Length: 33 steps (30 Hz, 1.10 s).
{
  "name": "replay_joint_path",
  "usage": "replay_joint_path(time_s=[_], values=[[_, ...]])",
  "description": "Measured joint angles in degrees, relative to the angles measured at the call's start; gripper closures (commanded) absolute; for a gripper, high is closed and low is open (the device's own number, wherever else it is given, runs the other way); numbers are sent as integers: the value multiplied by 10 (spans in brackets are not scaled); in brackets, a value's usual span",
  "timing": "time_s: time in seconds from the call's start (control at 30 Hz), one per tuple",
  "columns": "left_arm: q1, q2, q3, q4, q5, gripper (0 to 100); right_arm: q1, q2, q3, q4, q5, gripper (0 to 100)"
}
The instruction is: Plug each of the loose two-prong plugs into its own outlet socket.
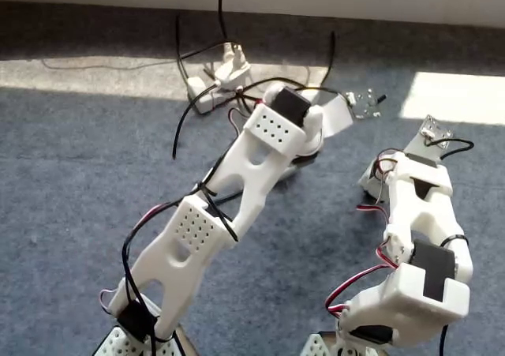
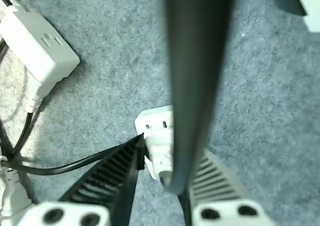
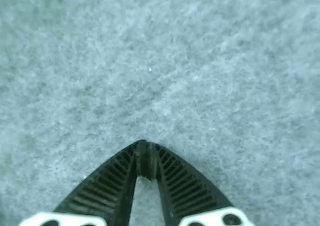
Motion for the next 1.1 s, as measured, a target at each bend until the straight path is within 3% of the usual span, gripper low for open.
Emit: replay_joint_path(time_s=[0.57, 0.8, 1.1], values=[[-10, 29, -11, -2, 2, 993, 0, 0, 0, 0, 0, 991], [-37, 33, -8, -38, 93, 993, 0, 0, 0, 0, 0, 991], [-46, 35, -8, -29, 115, 993, 0, 0, 0, 0, 0, 991]])
